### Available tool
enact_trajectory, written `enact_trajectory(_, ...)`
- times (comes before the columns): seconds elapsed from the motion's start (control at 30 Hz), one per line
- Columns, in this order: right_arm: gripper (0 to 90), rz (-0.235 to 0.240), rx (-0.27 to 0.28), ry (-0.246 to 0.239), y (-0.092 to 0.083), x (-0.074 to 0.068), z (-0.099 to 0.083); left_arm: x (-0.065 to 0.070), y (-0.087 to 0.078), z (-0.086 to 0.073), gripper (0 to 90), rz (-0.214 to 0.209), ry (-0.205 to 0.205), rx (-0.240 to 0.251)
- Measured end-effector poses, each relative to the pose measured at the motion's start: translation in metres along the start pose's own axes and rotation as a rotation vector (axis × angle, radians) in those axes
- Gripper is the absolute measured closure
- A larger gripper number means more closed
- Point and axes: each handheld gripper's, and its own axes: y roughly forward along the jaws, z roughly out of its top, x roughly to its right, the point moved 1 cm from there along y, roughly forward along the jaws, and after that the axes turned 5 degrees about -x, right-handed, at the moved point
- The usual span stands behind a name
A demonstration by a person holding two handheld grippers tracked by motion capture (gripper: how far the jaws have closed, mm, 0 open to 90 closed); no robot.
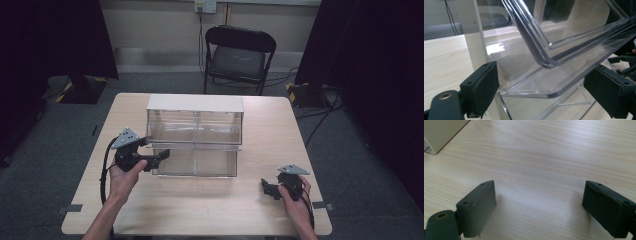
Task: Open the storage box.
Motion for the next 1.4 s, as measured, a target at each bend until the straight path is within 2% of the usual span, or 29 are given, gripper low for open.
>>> enact_trajectory(0.13, 11.0, 0.000, 0.000, 0.000, 0.0000, 0.0000, 0.0000, 0.0007, -0.0005, 0.0014, 14.1, 0.009, 0.005, -0.007)
enact_trajectory(0.63, 11.0, 0.000, 0.000, 0.000, 0.0000, 0.0000, 0.0000, -0.0010, -0.0019, -0.0004, 15.9, -0.001, -0.014, 0.007)
enact_trajectory(1.4, 10.9, 0.001, 0.000, 0.000, 0.0000, 0.0000, 0.0000, -0.0022, -0.0031, -0.0006, 16.1, -0.013, -0.010, 0.012)
